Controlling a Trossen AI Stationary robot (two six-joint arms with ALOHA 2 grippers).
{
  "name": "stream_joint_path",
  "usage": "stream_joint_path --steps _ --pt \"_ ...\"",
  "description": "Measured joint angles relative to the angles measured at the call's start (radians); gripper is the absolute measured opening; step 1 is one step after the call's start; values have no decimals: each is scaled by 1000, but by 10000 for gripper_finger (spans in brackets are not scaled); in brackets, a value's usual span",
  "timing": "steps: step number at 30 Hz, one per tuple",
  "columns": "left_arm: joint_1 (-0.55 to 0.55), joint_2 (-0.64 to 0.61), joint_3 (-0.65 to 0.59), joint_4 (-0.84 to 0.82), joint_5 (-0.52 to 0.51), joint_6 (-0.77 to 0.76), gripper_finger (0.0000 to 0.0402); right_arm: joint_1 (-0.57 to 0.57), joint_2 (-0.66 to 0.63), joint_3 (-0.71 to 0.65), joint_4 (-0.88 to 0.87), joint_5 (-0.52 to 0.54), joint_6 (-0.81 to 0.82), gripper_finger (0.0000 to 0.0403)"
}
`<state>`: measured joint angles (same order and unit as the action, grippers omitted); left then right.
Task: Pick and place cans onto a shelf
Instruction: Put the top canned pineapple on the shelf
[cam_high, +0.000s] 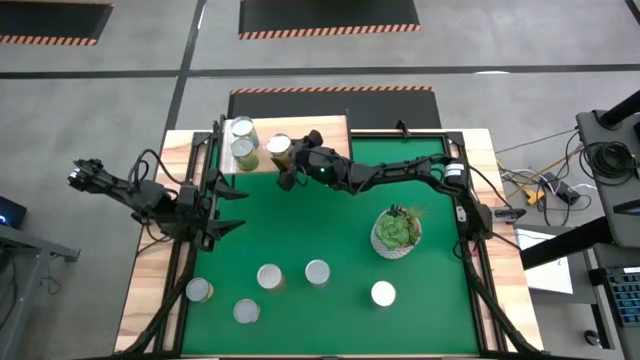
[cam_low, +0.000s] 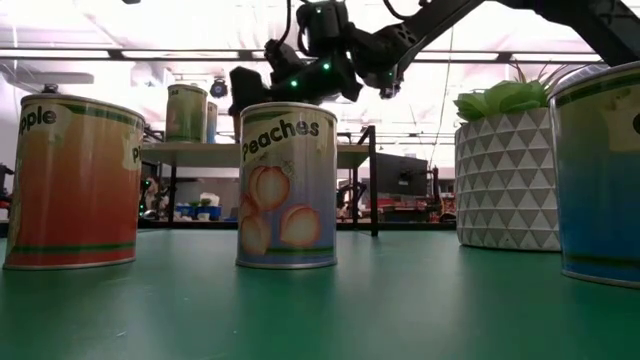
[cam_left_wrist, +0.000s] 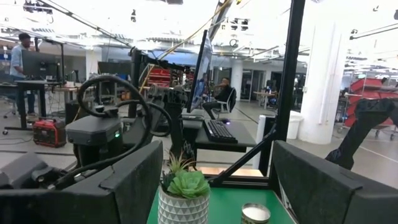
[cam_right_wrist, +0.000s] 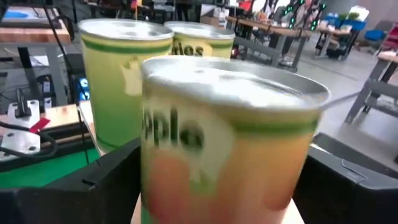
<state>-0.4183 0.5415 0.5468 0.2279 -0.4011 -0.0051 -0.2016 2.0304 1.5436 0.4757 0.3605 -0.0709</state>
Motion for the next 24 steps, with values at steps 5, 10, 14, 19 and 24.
stream_joint_path --steps 5,10,14,19,24 --pt "0 0 0 0 0 0 286 -8 0 0 -37 -1 27 340" --pt "0 0 0 0 0 0 286 -9 -6 7 -88 -1 26 345" --pt "0 0 0 -1 0 0 286 -4 -30 31 -140 -1 25 345" --pt "0 0 0 -4 0 0 286 1 -62 61 -257 -1 31 345" --pt "0 0 0 -7 0 0 286 10 -133 91 -413 -2 35 343"
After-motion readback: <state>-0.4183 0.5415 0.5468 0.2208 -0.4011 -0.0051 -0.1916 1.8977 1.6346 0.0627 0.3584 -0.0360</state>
